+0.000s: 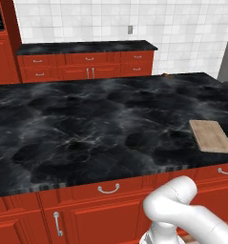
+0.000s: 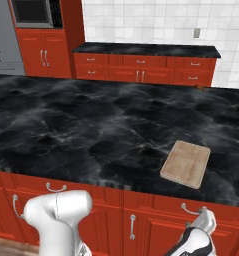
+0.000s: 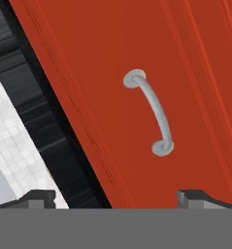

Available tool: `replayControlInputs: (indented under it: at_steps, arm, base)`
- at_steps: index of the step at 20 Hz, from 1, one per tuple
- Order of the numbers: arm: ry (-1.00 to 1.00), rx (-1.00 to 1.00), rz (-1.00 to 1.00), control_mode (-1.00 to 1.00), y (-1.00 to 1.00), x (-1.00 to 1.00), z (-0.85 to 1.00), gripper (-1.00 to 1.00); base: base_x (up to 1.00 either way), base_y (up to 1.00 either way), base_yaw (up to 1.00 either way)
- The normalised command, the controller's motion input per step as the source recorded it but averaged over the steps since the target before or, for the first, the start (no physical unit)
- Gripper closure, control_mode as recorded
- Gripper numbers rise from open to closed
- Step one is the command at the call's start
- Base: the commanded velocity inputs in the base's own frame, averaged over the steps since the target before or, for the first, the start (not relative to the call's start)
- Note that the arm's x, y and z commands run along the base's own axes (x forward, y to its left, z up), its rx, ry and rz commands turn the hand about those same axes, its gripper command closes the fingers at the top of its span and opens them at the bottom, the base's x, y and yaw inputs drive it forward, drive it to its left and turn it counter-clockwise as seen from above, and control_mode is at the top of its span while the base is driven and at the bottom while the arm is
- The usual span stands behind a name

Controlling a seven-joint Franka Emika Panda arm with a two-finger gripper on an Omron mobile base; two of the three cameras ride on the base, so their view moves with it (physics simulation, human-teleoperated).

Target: Open the drawer on the right and place the cutting tools on the cutting board.

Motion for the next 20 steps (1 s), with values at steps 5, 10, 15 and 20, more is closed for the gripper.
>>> replayControlInputs:
  at_steps: [5, 10, 15, 20]
  arm:
    - [-0.03, 0.0, 0.0, -1.0, 0.0, 0.13, -0.41, -1.0]
    - [-0.1, 0.0, 0.0, -1.0, 0.0, 0.16, -0.34, -1.0]
    - [-0.11, 0.0, -0.01, -1.0, -0.13, 0.11, -0.11, -1.0]
    - [0.0, -0.04, -0.07, -1.0, -0.2, 0.0, 0.0, -1.0]
  base:
    - [0.0, 0.0, 0.0]
    - [0.0, 0.0, 0.0]
    - [0.0, 0.0, 0.0]
    - [0.0, 0.0, 0.0]
